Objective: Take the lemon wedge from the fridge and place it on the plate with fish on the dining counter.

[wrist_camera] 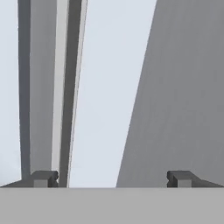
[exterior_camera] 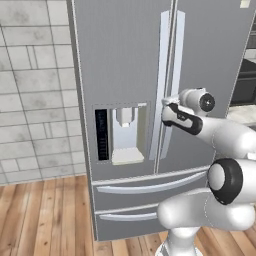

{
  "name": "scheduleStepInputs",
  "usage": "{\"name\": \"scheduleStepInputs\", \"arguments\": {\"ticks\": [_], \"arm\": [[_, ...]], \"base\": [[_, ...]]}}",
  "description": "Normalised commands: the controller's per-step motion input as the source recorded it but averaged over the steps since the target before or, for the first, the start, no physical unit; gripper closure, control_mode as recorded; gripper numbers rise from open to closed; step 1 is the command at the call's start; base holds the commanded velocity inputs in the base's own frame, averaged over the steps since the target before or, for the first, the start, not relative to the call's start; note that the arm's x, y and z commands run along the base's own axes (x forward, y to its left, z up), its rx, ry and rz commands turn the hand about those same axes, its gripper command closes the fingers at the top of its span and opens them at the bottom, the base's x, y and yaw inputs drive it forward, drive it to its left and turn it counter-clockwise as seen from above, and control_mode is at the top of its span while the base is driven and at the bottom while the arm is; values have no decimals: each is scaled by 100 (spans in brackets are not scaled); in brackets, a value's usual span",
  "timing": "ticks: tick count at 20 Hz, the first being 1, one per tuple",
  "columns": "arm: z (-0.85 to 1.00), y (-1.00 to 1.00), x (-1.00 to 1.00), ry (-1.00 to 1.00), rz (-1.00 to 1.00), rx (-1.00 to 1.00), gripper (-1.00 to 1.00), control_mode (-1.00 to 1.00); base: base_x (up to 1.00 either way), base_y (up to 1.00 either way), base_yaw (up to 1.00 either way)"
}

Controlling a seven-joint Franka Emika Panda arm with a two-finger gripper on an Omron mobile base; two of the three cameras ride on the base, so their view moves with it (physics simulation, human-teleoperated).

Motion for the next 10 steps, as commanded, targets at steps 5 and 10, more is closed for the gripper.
{"name": "scheduleStepInputs", "arguments": {"ticks": [5, 10], "arm": [[0, 0, 22, -1, -2, 0, -100, -100], [0, 0, 52, 0, 0, 0, -100, -100]], "base": [[0, 0, 0], [0, 0, 0]]}}
